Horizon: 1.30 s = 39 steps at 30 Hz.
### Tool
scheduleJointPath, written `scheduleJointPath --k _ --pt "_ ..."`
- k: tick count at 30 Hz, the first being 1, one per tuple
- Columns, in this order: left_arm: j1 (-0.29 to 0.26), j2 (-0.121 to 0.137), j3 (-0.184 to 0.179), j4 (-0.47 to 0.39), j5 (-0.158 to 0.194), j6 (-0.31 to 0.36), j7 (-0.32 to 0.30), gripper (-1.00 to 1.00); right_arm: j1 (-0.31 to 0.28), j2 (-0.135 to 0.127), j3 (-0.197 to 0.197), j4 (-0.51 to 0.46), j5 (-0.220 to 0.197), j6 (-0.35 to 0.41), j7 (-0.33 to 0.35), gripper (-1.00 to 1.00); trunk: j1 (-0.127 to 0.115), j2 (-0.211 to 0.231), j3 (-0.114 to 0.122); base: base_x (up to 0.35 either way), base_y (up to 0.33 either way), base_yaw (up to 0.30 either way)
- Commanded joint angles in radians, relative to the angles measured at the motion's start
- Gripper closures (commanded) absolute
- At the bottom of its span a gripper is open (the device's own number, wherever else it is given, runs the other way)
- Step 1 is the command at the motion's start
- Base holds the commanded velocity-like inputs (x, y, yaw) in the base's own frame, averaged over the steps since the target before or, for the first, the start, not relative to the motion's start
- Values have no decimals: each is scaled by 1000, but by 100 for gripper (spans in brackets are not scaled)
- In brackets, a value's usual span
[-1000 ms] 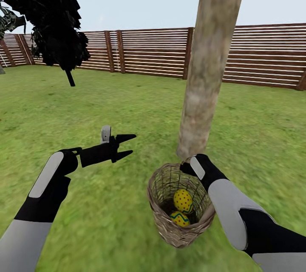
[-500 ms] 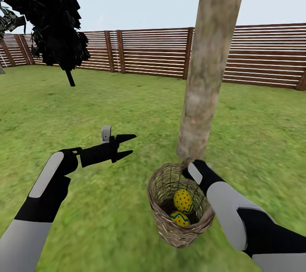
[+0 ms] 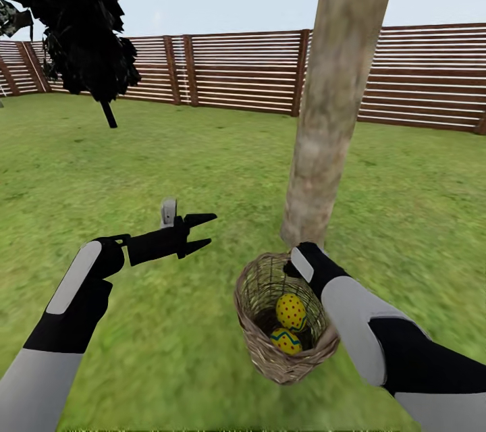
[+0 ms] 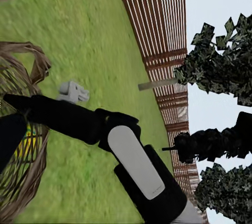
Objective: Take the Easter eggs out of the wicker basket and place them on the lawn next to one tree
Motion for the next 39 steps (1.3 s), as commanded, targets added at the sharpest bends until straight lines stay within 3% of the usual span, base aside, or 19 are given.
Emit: scheduleJointPath --k 1,5,9,15,28,30,34,39 --pt "-1 1 -1 -1 11 0 10 -100 -12 2 -4 -2 -6 17 -8 -100 0 -1 -5 0 0 0" --pt "-1 1 -1 -1 11 0 10 -100 -73 3 -3 -1 -9 133 -10 -100 2 -2 -20 0 0 0" --pt "-1 0 -1 -1 11 0 10 -100 -114 3 -4 -2 -10 178 -12 -100 4 -3 -36 0 0 0" --pt "-1 1 -1 -1 11 0 10 -100 -145 3 -5 -8 -11 187 -12 -100 7 -4 -59 0 0 0" --pt "-1 1 -1 1 11 -1 10 -100 -149 4 -11 -12 -12 187 -9 -100 7 -4 -59 0 0 0" --pt "-1 1 0 1 11 -1 10 -100 -149 4 -11 -12 -27 187 -8 -100 7 -4 -59 0 0 0" --pt "0 1 1 1 11 0 10 -100 -149 3 -10 -11 -111 190 -10 -100 7 -4 -59 0 0 0" --pt "1 1 0 1 11 -1 9 -100 -149 3 -10 -8 -138 190 -11 -100 7 -4 -59 0 0 0"
